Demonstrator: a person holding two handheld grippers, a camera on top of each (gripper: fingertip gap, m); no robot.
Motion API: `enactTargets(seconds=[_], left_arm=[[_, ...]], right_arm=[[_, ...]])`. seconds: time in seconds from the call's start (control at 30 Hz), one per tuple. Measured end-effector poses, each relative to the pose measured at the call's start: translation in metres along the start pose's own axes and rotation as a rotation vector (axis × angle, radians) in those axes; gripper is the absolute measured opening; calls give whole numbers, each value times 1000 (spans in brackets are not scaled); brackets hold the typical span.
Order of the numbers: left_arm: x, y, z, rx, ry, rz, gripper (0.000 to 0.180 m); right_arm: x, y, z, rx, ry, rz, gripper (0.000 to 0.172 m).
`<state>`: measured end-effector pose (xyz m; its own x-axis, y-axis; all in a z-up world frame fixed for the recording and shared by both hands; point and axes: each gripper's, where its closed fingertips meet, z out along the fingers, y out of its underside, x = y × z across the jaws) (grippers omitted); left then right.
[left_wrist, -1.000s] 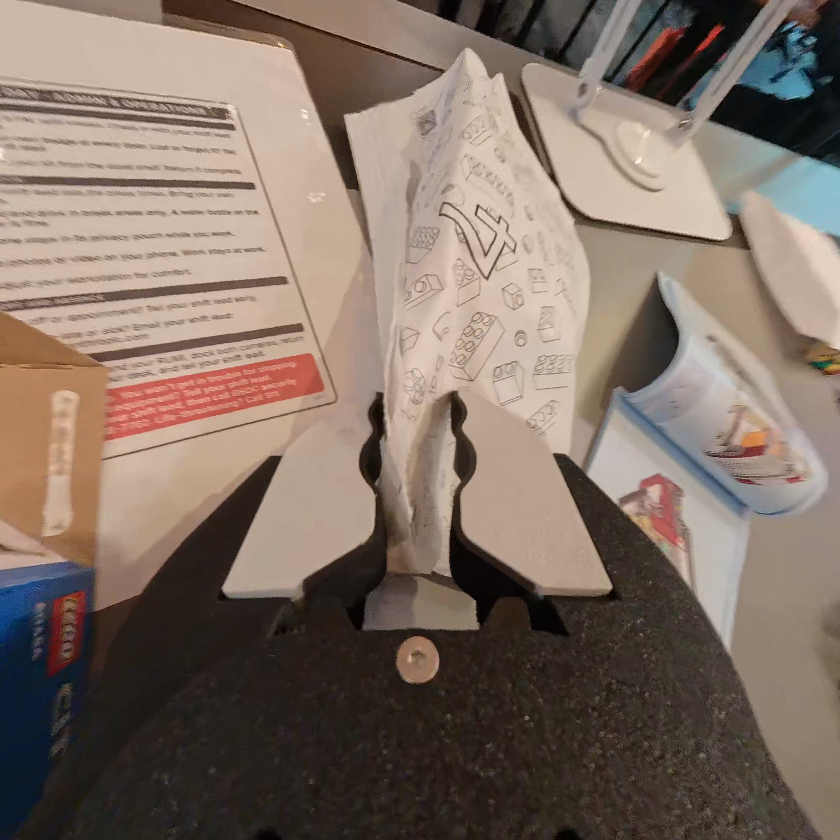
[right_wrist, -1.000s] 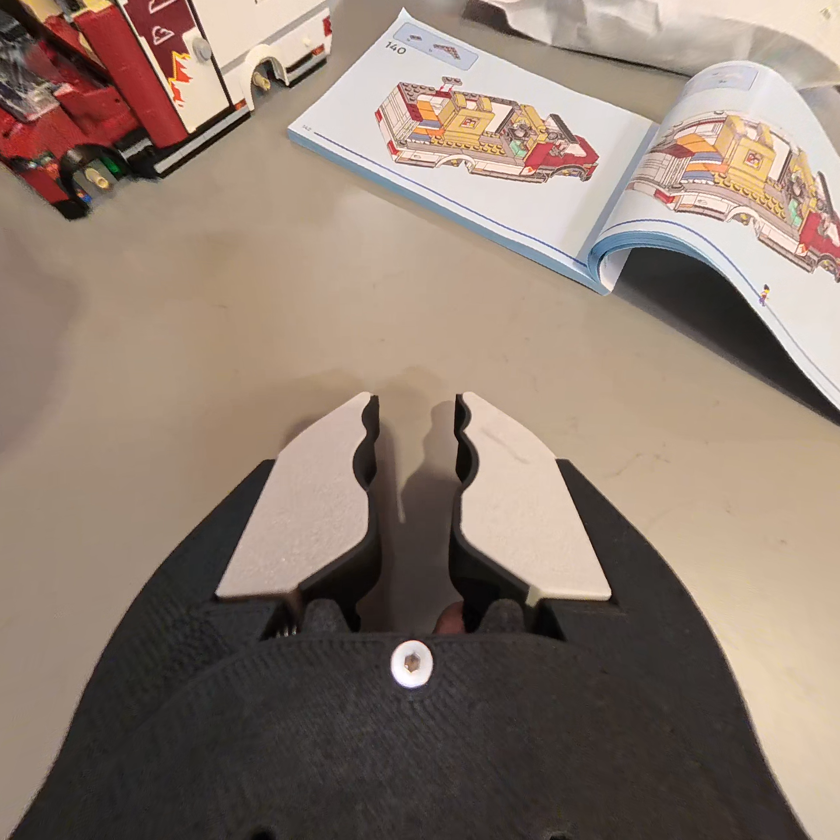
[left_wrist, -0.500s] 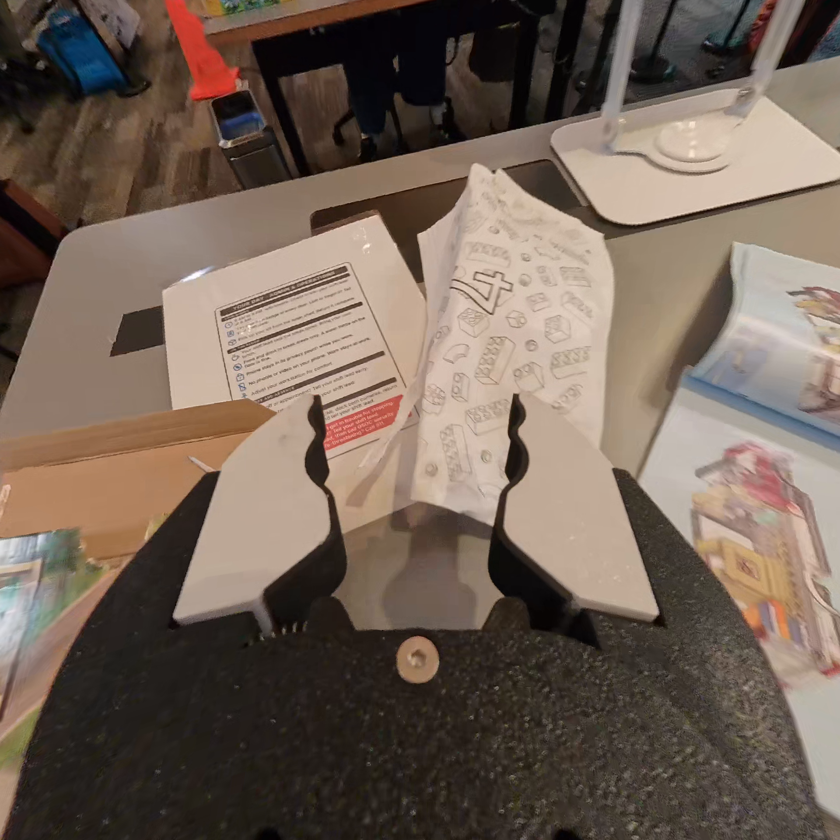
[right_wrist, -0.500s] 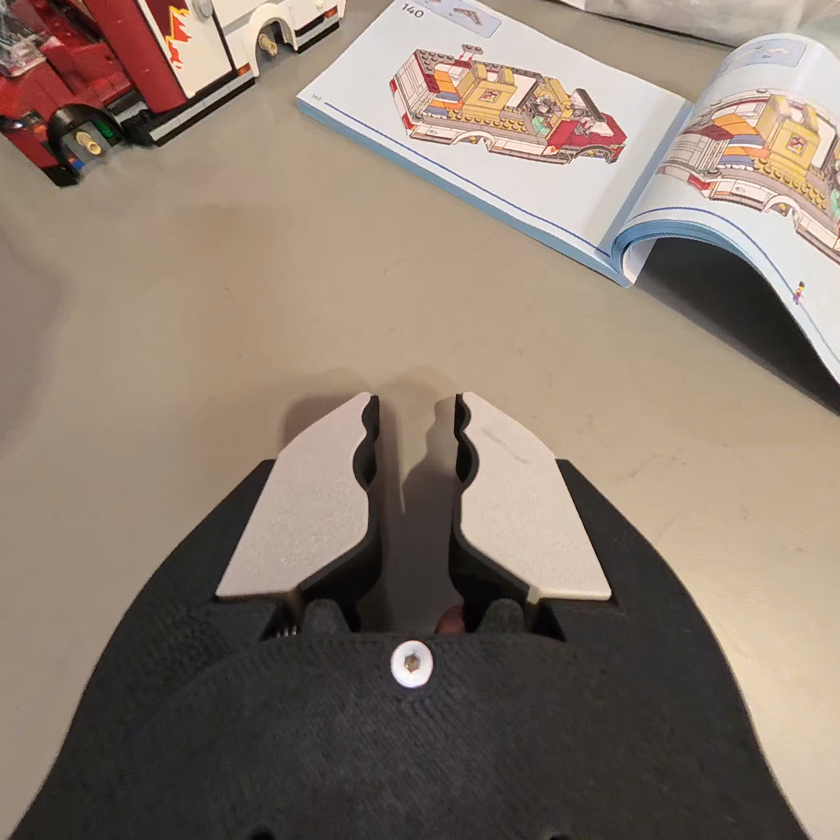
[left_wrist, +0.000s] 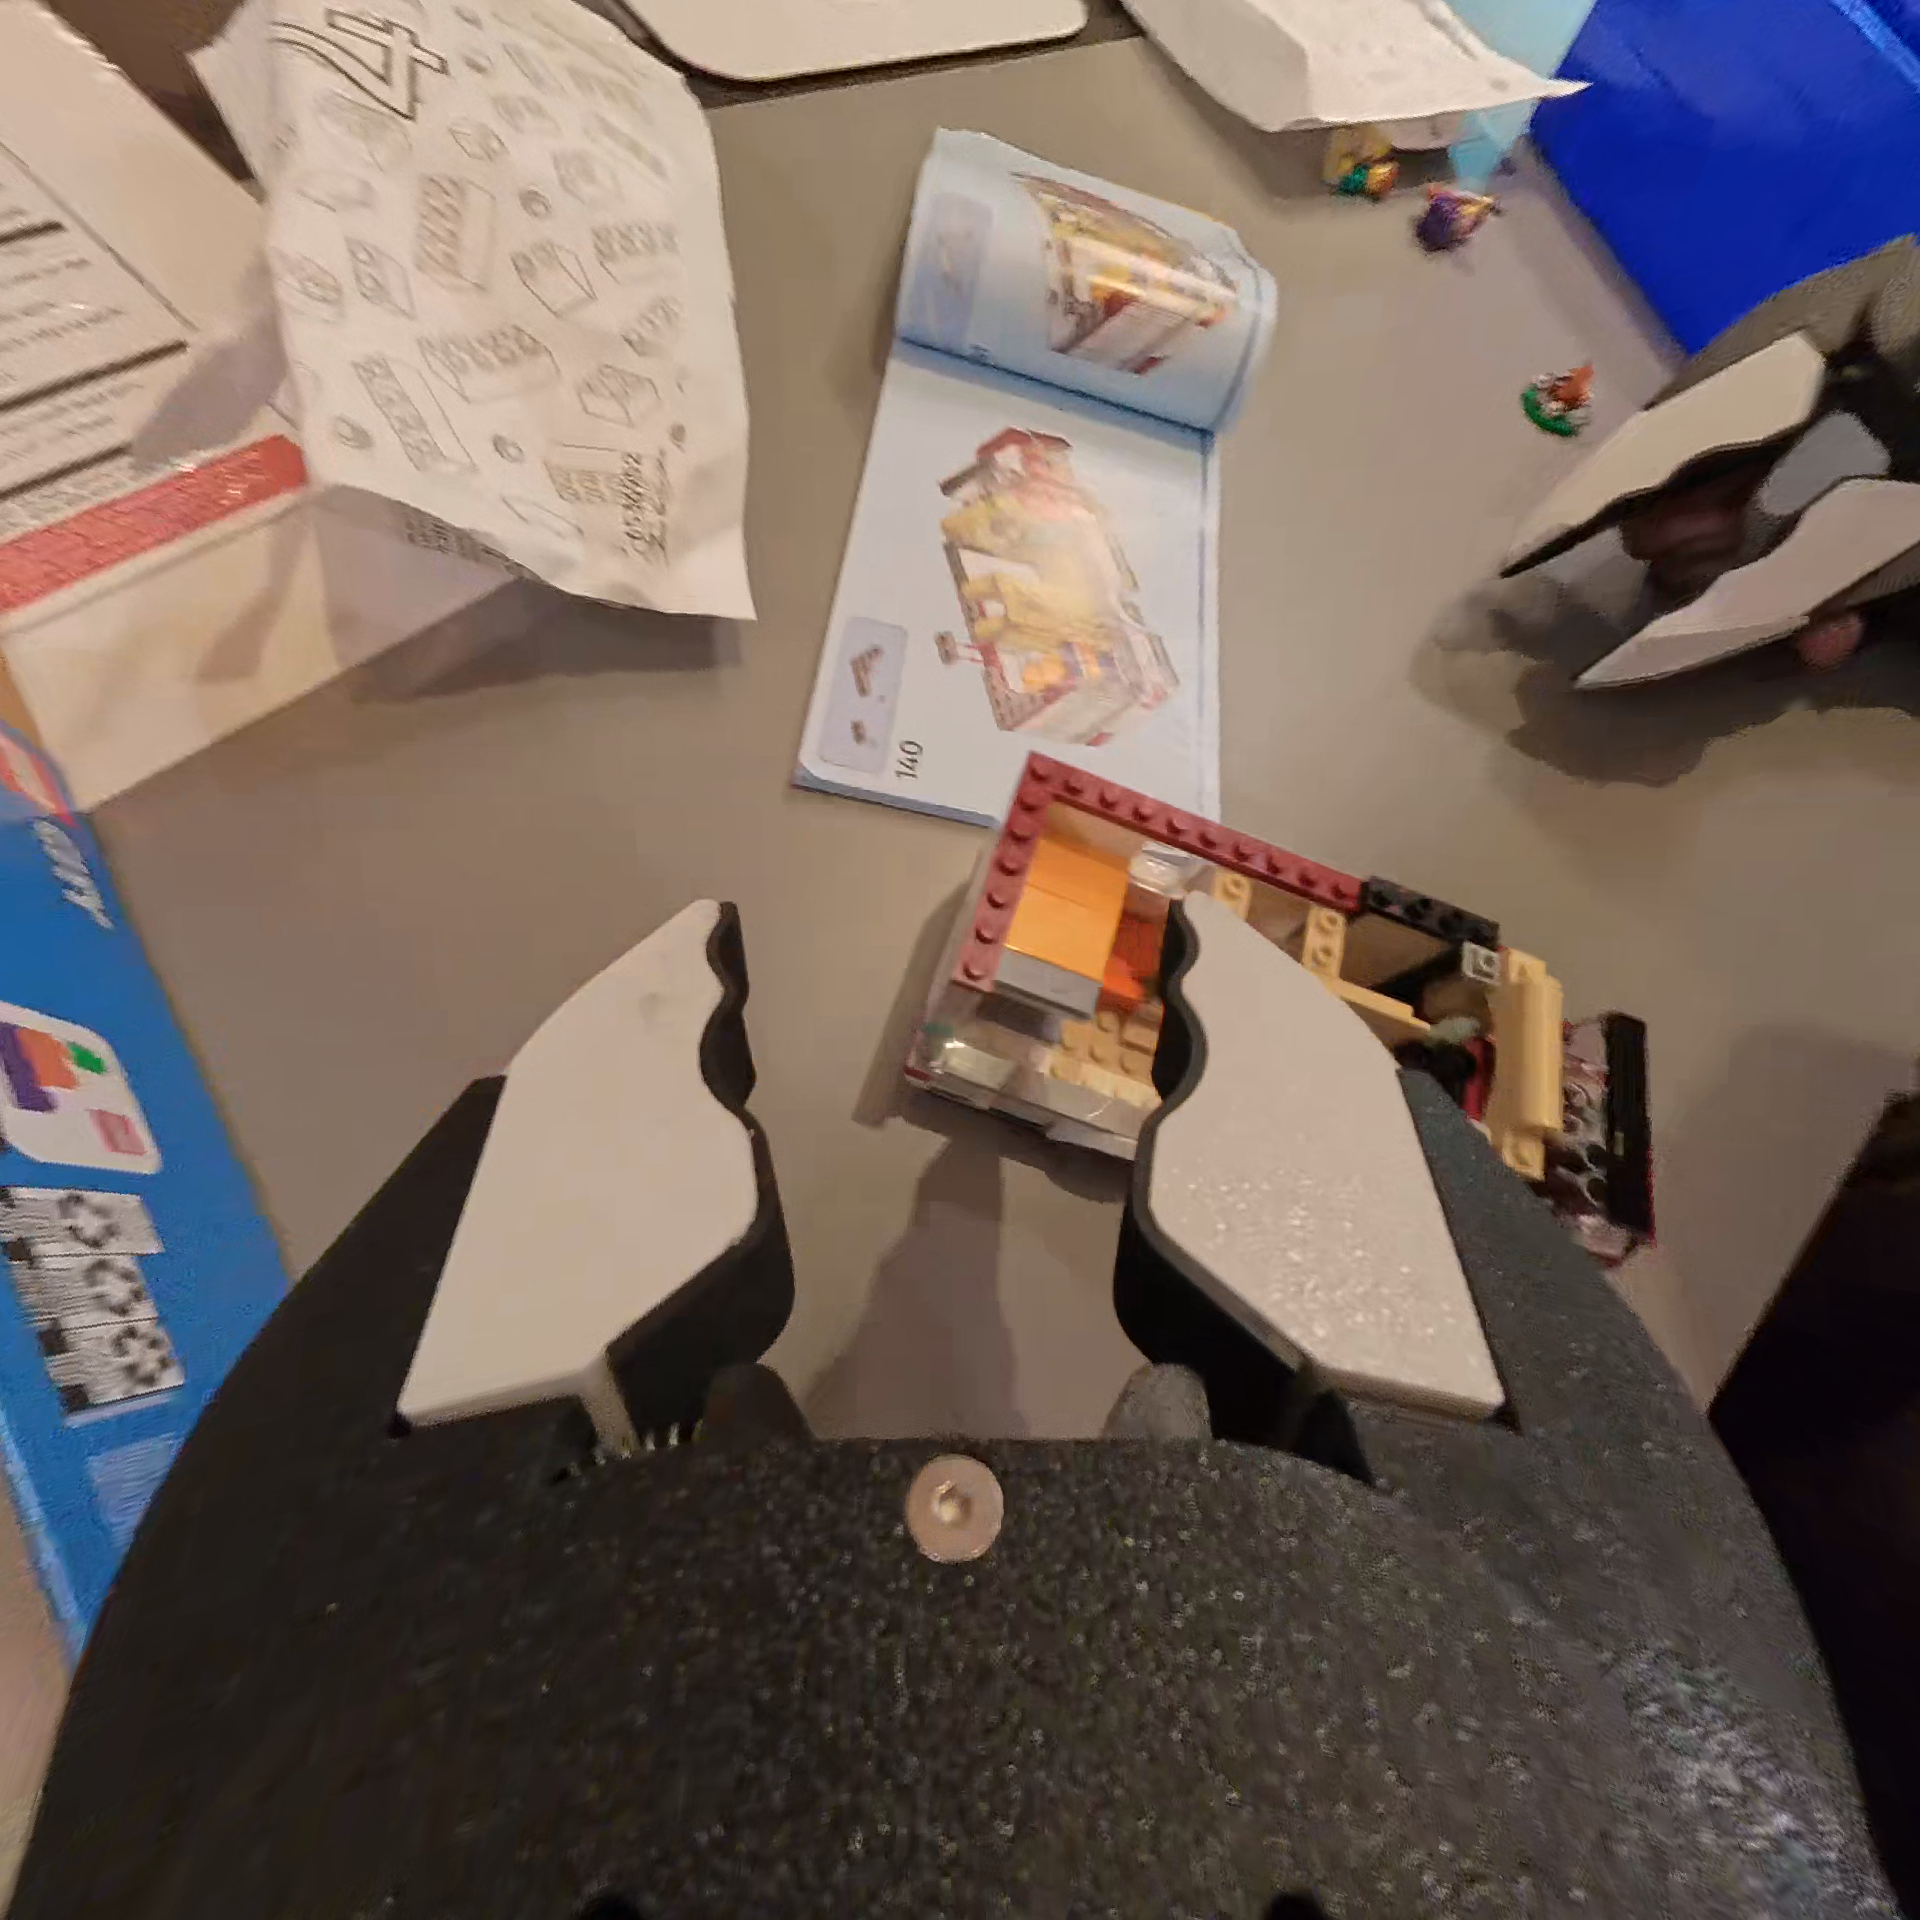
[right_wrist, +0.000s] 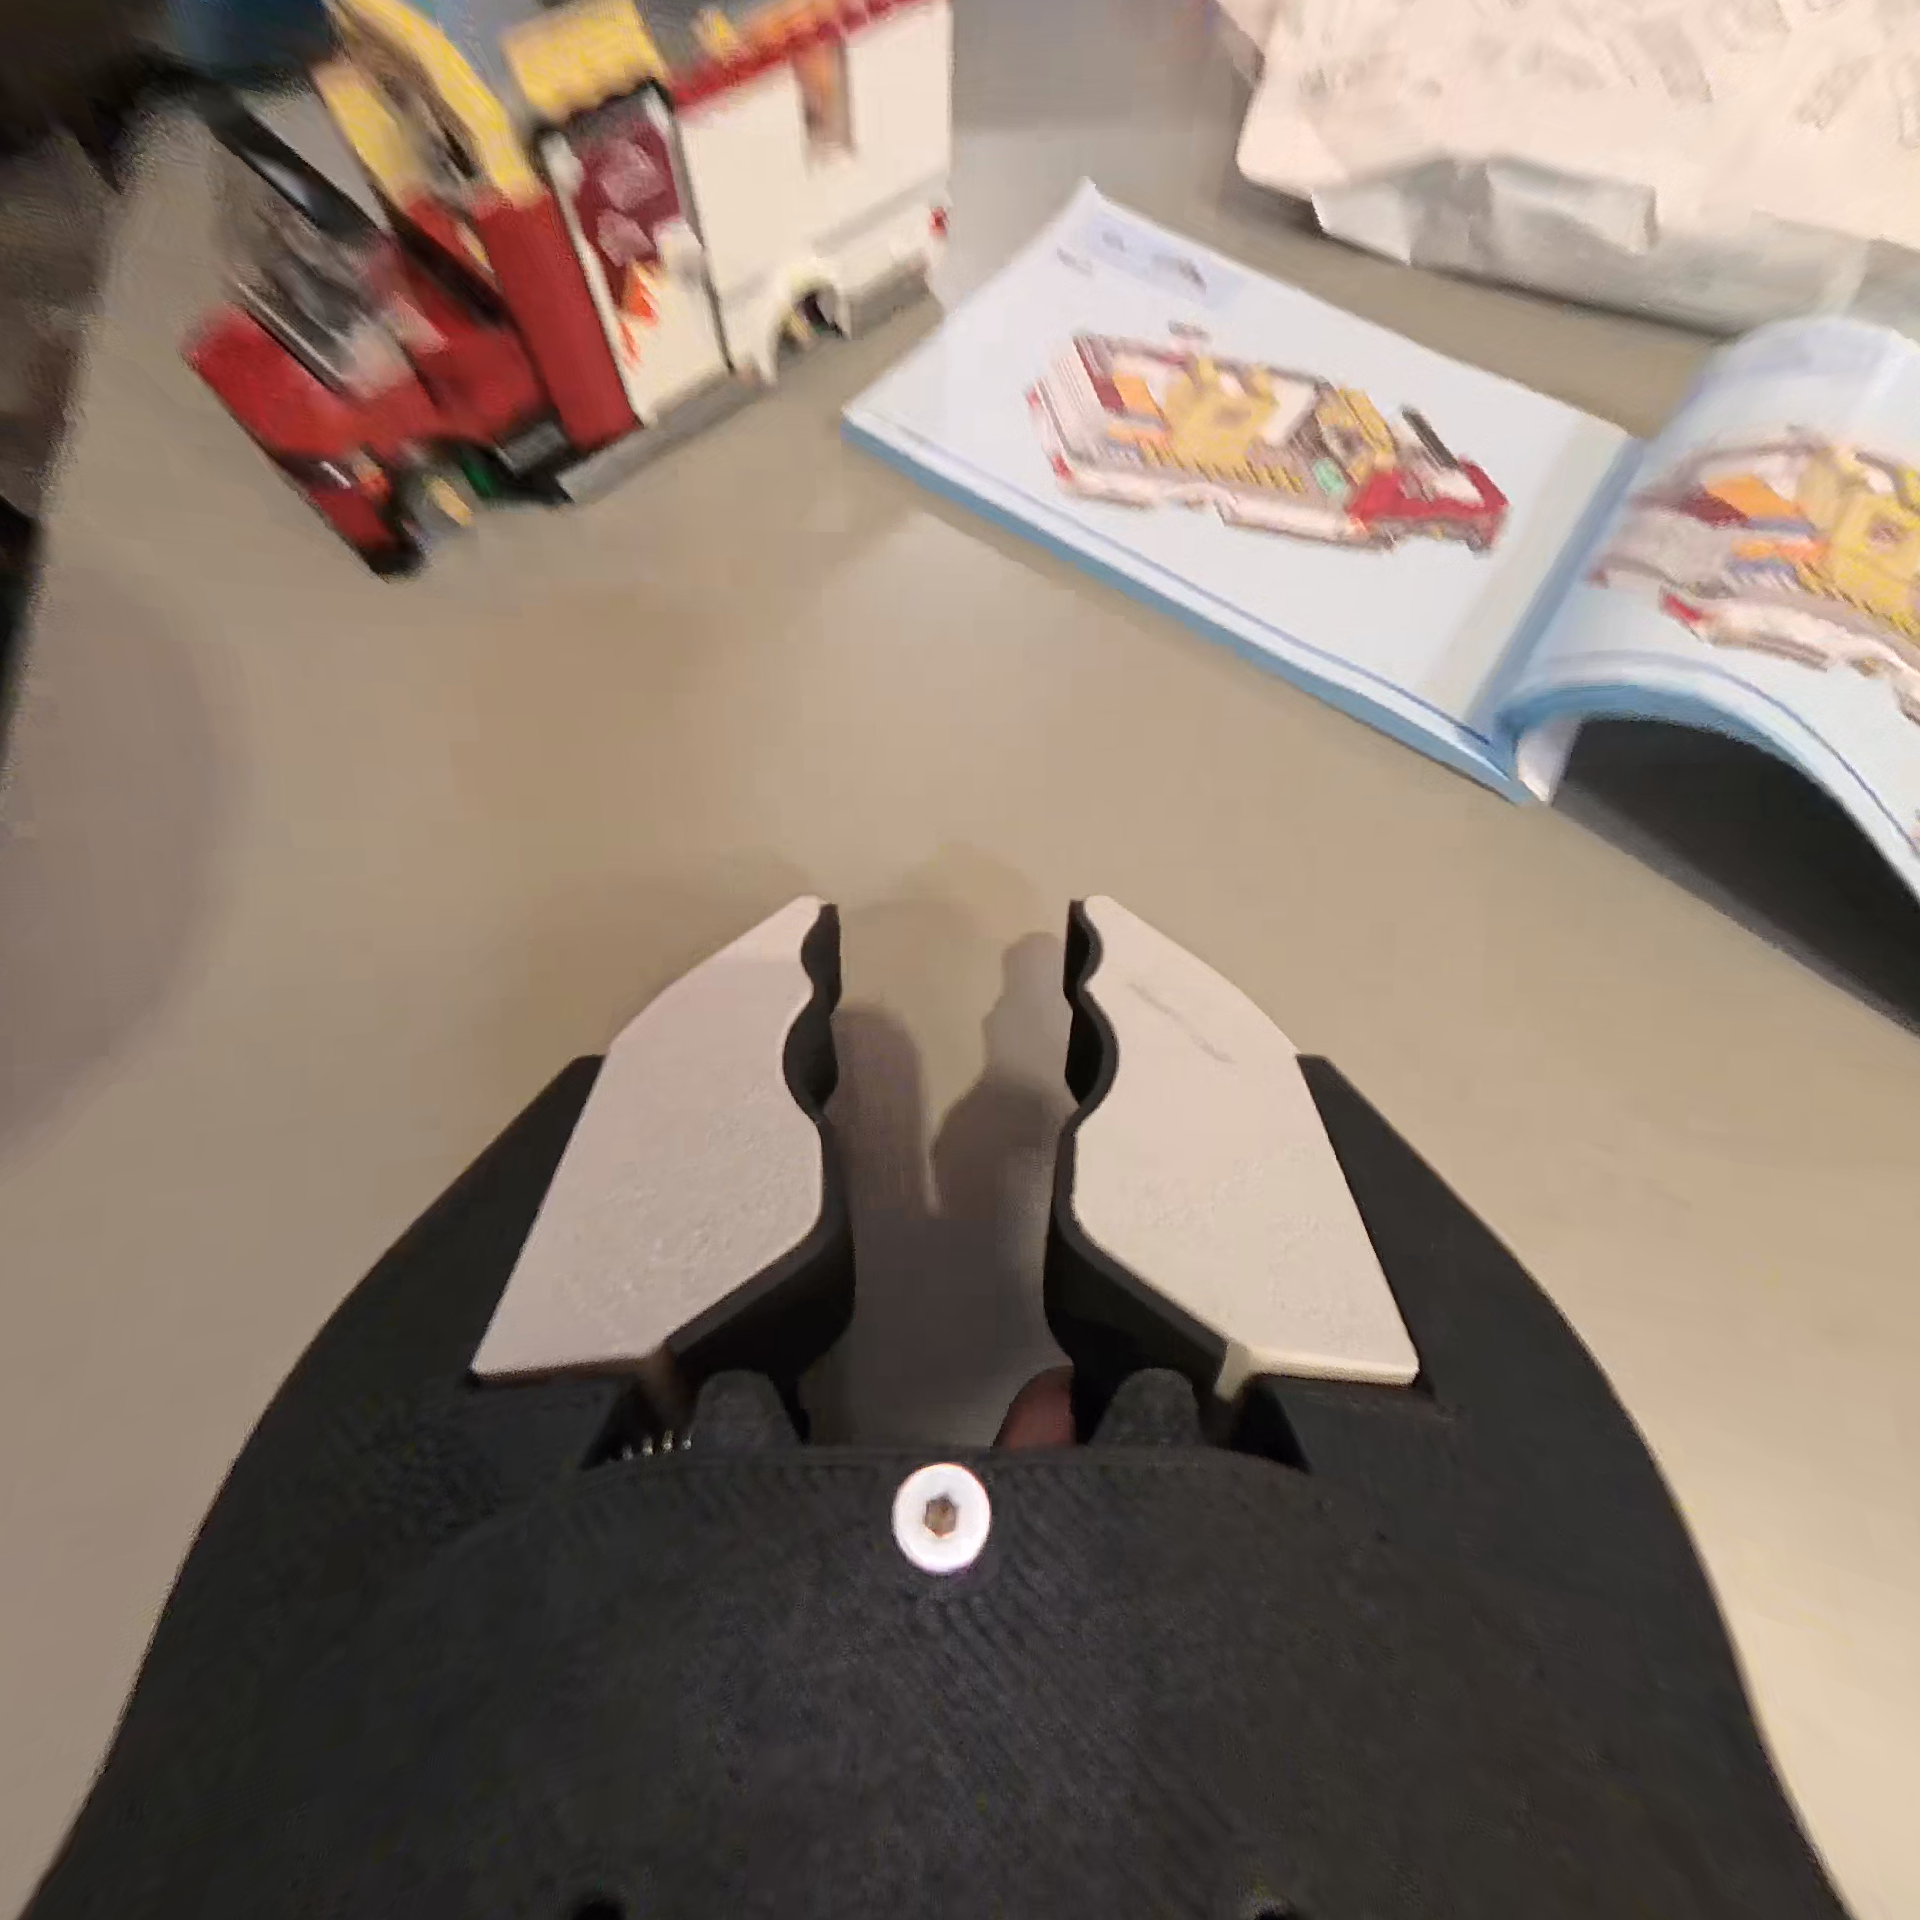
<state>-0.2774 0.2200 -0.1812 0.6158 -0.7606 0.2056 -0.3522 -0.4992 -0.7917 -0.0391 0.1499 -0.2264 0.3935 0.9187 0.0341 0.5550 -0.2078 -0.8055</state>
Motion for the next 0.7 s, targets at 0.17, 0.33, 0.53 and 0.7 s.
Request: enactTargets(seconds=[0.17,0.33,0.53,0.7], left_arm=[[15,5,-1,76,129,-35,76],[9,17,9,42,96,-23,72],[14,24,21,6,96,65,60],[17,35,30,-44,121,54,48]], right_arm=[[-36,-42,23,130,-81,34,50],[-60,-81,53,204,-182,107,53],[-79,-99,86,153,-215,95,52],[-82,-103,99,119,-234,113,51]])
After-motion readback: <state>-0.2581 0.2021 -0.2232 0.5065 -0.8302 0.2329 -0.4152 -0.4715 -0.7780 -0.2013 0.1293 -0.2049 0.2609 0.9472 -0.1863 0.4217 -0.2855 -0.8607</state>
